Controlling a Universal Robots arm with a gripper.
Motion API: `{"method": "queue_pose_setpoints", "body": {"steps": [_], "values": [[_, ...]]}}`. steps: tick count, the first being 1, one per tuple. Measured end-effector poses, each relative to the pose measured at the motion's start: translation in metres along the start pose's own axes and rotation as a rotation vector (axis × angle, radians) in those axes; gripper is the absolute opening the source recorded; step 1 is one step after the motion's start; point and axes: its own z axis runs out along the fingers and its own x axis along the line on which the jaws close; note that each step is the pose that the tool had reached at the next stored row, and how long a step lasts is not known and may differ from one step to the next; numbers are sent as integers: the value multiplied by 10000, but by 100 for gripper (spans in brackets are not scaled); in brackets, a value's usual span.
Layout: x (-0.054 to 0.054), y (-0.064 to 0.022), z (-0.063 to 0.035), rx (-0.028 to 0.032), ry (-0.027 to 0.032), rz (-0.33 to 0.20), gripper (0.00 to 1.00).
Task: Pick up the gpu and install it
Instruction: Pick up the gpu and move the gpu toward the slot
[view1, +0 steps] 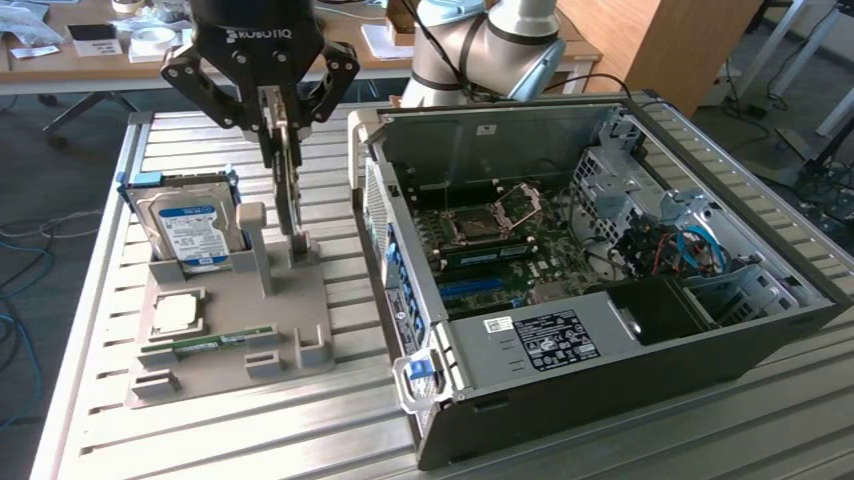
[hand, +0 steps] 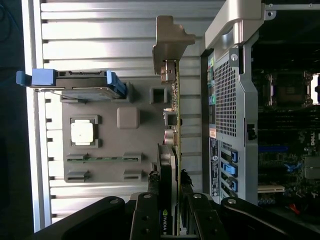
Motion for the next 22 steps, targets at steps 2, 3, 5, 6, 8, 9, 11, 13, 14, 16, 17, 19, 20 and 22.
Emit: {"method": "queue_pose_setpoints", "body": {"steps": [2,3,5,6,8,9,11,13,14,16,17,19,20,22], "values": [[0,1,-16,-2,-1,0,27],[0,1,-22,-2,0,0,27],[-1,1,-23,-2,-1,0,27],[-1,1,-23,-1,-2,0,27],[-1,1,-23,-1,-1,0,27],[-1,1,-23,-1,0,0,27],[-7,1,-25,1,2,-2,27],[-26,2,-24,0,0,-2,27],[-35,3,-23,-1,-1,-1,27],[-54,4,-26,-1,0,-1,27],[-64,4,-29,-1,0,-1,27],[-81,6,-40,1,2,0,27],[-91,7,-44,-1,-1,0,27],[-117,8,-52,-1,-1,0,27]]}}
